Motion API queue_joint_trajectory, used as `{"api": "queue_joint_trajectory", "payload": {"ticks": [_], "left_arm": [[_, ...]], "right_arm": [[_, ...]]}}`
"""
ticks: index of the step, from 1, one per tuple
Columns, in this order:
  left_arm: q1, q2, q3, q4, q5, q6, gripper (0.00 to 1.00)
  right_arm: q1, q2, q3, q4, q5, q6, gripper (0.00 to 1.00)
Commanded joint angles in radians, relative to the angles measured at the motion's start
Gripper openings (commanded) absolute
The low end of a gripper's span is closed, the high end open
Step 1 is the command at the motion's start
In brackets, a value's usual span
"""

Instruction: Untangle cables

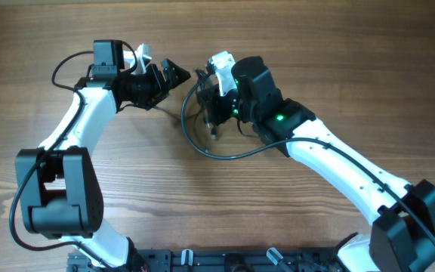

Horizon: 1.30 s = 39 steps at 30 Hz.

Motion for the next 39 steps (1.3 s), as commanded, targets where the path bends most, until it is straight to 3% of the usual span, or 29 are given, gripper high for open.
{"api": "queue_joint_trajectory", "payload": {"ticks": [1,6,9,12,19,24,25,26,27,28,32,34,39], "left_arm": [[0.045,0.011,0.000,-0.016,-0.020,0.114,1.00],[0.140,0.012,0.000,-0.053,0.016,0.145,0.98],[0.187,0.012,0.000,-0.068,0.426,0.461,0.98],[0.195,0.012,0.000,-0.112,0.593,0.621,0.97],[0.082,0.012,0.000,-0.087,0.550,0.669,0.95],[-0.025,0.012,0.000,0.000,0.424,0.551,0.93],[-0.040,0.012,0.000,0.010,0.424,0.551,0.84],[-0.052,0.012,0.000,0.013,0.408,0.551,0.42],[-0.058,0.012,0.000,0.013,0.382,0.550,0.17],[-0.060,0.012,0.000,0.014,0.328,0.526,0.07],[-0.016,0.012,0.000,0.009,-0.079,0.270,0.04],[0.022,0.012,0.000,-0.012,-0.165,0.219,0.04],[0.163,-0.004,0.000,-0.065,-0.127,0.219,0.04]], "right_arm": [[-0.039,-0.028,0.008,0.048,-0.220,0.110,0.04],[-0.162,-0.028,0.008,0.146,-0.621,0.219,0.04],[-0.243,-0.027,0.008,0.171,-0.762,0.241,0.04],[-0.265,-0.026,0.008,0.169,-0.826,0.251,0.04],[-0.264,-0.026,0.008,0.197,-0.931,0.250,0.04],[-0.264,-0.026,0.008,0.211,-0.985,0.253,0.04],[-0.264,-0.026,0.008,0.211,-0.992,0.253,0.04],[-0.264,-0.026,0.008,0.211,-0.997,0.254,0.04],[-0.264,-0.026,0.008,0.211,-1.003,0.253,0.04],[-0.264,-0.026,0.008,0.210,-1.007,0.253,0.04],[-0.266,-0.026,0.008,0.210,-1.006,0.252,0.04],[-0.268,-0.026,0.008,0.209,-1.005,0.251,0.04],[-0.306,-0.026,0.008,0.121,-0.890,0.248,0.04]]}}
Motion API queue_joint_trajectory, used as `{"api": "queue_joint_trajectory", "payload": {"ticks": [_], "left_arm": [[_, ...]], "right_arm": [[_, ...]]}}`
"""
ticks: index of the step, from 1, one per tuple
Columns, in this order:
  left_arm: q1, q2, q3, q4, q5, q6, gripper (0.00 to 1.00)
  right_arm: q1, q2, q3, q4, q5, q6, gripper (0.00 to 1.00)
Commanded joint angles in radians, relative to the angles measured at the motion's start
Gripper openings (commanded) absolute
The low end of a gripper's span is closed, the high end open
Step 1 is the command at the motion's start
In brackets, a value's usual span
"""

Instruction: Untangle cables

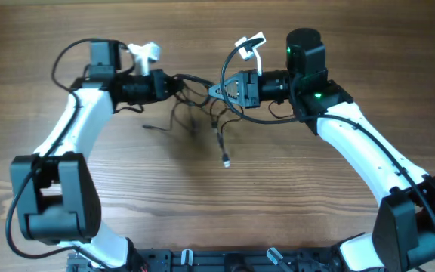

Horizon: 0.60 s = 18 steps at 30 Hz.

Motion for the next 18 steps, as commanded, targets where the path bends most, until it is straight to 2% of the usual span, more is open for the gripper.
{"api": "queue_joint_trajectory", "payload": {"ticks": [1,5,7,9,14,16,18], "left_arm": [[0.166,0.016,-0.002,-0.019,-0.204,-0.071,0.04],[0.218,0.009,-0.002,-0.025,-0.057,0.014,0.04],[0.217,0.009,-0.002,-0.025,0.041,0.084,0.04],[0.202,0.009,-0.002,-0.024,0.096,0.136,0.04],[0.169,0.009,-0.002,-0.024,0.096,0.166,0.04],[0.167,0.009,-0.002,-0.024,0.097,0.166,0.04],[0.166,0.009,-0.002,-0.024,0.117,0.166,0.04]], "right_arm": [[-0.046,-0.039,0.018,-0.090,0.009,-0.031,0.04],[-0.053,-0.039,0.018,-0.303,0.393,-0.169,0.04],[-0.051,-0.039,0.018,-0.343,0.513,-0.231,0.04],[-0.051,-0.043,0.020,-0.338,0.515,-0.258,0.04],[-0.051,-0.066,0.078,-0.391,0.522,-0.449,0.05],[-0.051,-0.080,0.083,-0.352,0.440,-0.478,0.05],[-0.051,-0.082,0.083,-0.272,0.299,-0.447,0.04]]}}
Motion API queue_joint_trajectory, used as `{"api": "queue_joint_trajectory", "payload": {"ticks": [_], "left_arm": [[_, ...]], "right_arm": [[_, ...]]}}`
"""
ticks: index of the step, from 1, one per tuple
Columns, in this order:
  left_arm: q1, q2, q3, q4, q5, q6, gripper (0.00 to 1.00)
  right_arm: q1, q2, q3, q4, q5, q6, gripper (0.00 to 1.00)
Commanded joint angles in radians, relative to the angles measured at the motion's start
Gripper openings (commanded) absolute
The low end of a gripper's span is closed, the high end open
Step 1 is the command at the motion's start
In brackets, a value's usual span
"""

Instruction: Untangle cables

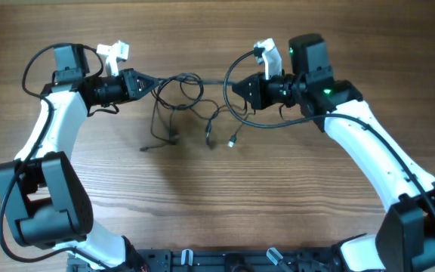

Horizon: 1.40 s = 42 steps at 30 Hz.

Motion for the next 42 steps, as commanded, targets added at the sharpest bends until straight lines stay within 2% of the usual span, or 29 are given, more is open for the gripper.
{"api": "queue_joint_trajectory", "payload": {"ticks": [1,4,7,10,12,14,15,16,17,18,20,21,23,26,28,30,32,35,37,38,39,40,41,42], "left_arm": [[0.007,0.015,-0.001,0.007,0.014,0.032,0.04],[-0.017,0.015,-0.001,0.007,0.031,0.044,0.04],[-0.048,0.015,-0.001,0.014,0.030,0.043,0.04],[-0.076,0.015,-0.001,0.022,0.031,0.043,0.04],[-0.095,0.015,-0.001,0.029,0.030,0.043,0.04],[-0.114,0.015,-0.001,0.036,0.030,0.043,0.04],[-0.122,0.015,-0.001,0.037,0.030,0.043,0.04],[-0.131,0.015,-0.001,0.038,0.030,0.043,0.04],[-0.138,0.015,-0.001,0.044,0.030,0.042,0.04],[-0.144,0.015,-0.001,0.046,0.030,0.042,0.04],[-0.151,0.015,-0.001,0.051,0.029,0.042,0.04],[-0.150,0.015,-0.001,0.053,0.028,0.042,0.04],[-0.150,0.015,-0.001,0.060,-0.018,0.004,0.05],[-0.150,0.015,-0.001,0.063,-0.221,-0.151,0.05],[-0.150,0.015,-0.001,0.055,-0.383,-0.268,0.05],[-0.150,0.015,-0.001,0.050,-0.412,-0.288,0.06],[-0.151,0.015,-0.001,0.052,-0.369,-0.287,0.06],[-0.150,0.015,-0.001,0.065,-0.230,-0.224,0.04],[-0.149,0.015,-0.001,0.066,-0.235,-0.223,0.04],[-0.150,0.015,-0.001,0.066,-0.251,-0.224,0.04],[-0.150,0.015,-0.001,0.066,-0.260,-0.224,0.04],[-0.150,0.015,-0.001,0.066,-0.259,-0.224,0.04],[-0.150,0.015,-0.001,0.066,-0.259,-0.224,0.04],[-0.150,0.015,-0.001,0.066,-0.259,-0.223,0.04]], "right_arm": [[-0.022,-0.053,0.036,0.132,-0.219,0.011,0.04],[-0.022,-0.053,0.036,0.311,-0.277,0.260,0.04],[-0.014,-0.053,0.036,0.393,-0.140,0.567,0.04],[-0.004,-0.049,0.036,0.646,-0.353,0.536,0.05],[-0.004,-0.049,0.036,0.723,-0.283,0.690,0.04],[-0.005,-0.045,0.036,0.929,-0.347,0.700,0.04],[-0.005,-0.045,0.036,0.981,-0.320,0.705,0.05],[-0.005,-0.045,0.036,0.978,-0.236,0.763,0.04],[-0.003,-0.045,0.036,0.985,-0.201,0.920,0.04],[0.001,-0.042,0.036,1.038,-0.220,0.986,0.07],[0.009,-0.042,0.036,1.167,-0.291,0.928,0.08],[0.009,-0.042,0.036,1.149,-0.285,0.880,0.07],[0.009,-0.042,0.036,1.043,-0.298,0.941,0.06],[0.009,-0.042,0.036,1.004,-0.480,0.791,0.06],[0.006,-0.042,0.036,0.935,-0.492,0.790,0.06],[0.006,-0.042,0.036,0.875,-0.460,0.789,0.06],[0.006,-0.042,0.036,0.842,-0.428,0.785,0.07],[0.006,-0.040,0.036,0.761,-0.316,0.687,0.16],[0.006,-0.040,0.036,0.647,-0.264,0.612,0.21],[0.006,-0.040,0.036,0.574,-0.261,0.529,0.25],[0.006,-0.040,0.036,0.507,-0.258,0.452,0.29],[0.006,-0.040,0.036,0.443,-0.232,0.406,0.43],[0.006,-0.040,0.036,0.356,-0.162,0.367,0.49],[0.006,-0.040,0.036,0.277,-0.084,0.349,0.50]]}}
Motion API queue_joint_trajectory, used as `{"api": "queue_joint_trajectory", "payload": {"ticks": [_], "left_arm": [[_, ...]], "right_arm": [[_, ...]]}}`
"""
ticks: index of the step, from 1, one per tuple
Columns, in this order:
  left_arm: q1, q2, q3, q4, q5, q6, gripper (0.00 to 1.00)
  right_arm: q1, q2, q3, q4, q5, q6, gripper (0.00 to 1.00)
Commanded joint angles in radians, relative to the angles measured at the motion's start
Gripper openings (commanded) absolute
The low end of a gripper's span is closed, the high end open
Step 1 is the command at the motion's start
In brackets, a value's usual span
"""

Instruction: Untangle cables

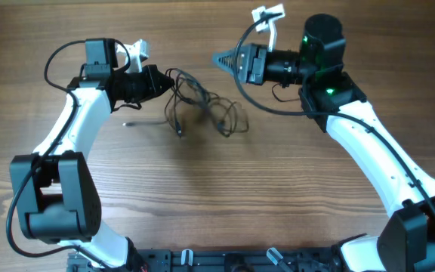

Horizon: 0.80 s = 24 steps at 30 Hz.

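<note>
A tangle of thin black cables (202, 104) lies on the wooden table at the centre, with loose plug ends (178, 131) hanging toward the front. One end of it runs into my left gripper (165, 81), which is shut on the strands at the tangle's left side. My right gripper (219, 57) sits behind and to the right of the tangle. It points left, apart from the cables, open, with nothing between its fingers.
A short loose cable piece (140, 121) lies on the table (217, 196) in front of the left gripper. The right arm's own black wire (257, 106) loops down beside the tangle. The arm bases stand at the front edge.
The right gripper has let go of the cables and now sits farther back and left. The left gripper has moved right with its end, and the stretched tangle has slackened into a heap.
Both grippers were close together at the tangle near the centre. Then they stood apart, with the cables strung between them and ends dangling. Then they were wider apart and the strands were drawn out. Now only the left gripper holds the bundle.
</note>
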Motion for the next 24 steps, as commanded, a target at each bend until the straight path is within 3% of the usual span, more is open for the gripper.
{"api": "queue_joint_trajectory", "payload": {"ticks": [1,3,7,11,13,16,18,24], "left_arm": [[0.005,0.007,-0.008,0.003,-0.012,0.016,0.04],[0.002,0.007,-0.008,0.003,-0.012,0.016,0.04],[0.001,0.008,-0.008,0.003,-0.013,0.011,0.04],[0.001,0.008,-0.008,-0.001,-0.068,-0.043,0.04],[0.001,0.008,-0.008,-0.027,-0.237,-0.146,0.04],[0.002,0.008,-0.008,-0.034,-0.278,-0.164,0.04],[0.002,0.008,-0.008,-0.035,-0.278,-0.176,0.04],[0.002,0.008,-0.008,-0.035,-0.278,-0.176,0.04]], "right_arm": [[-0.002,-0.026,0.012,-0.204,0.243,-0.207,0.51],[0.005,-0.024,0.012,-0.330,0.348,-0.257,0.51],[0.031,-0.010,0.011,-0.434,0.376,-0.341,0.51],[0.077,0.042,-0.012,-0.475,0.473,-0.261,0.49],[0.112,0.105,-0.018,-0.444,0.473,-0.196,0.43],[0.157,0.199,-0.018,-0.393,0.535,-0.075,0.31],[0.183,0.260,-0.018,-0.348,0.586,0.003,0.32],[0.257,0.386,-0.018,-0.137,0.647,0.010,0.38]]}}
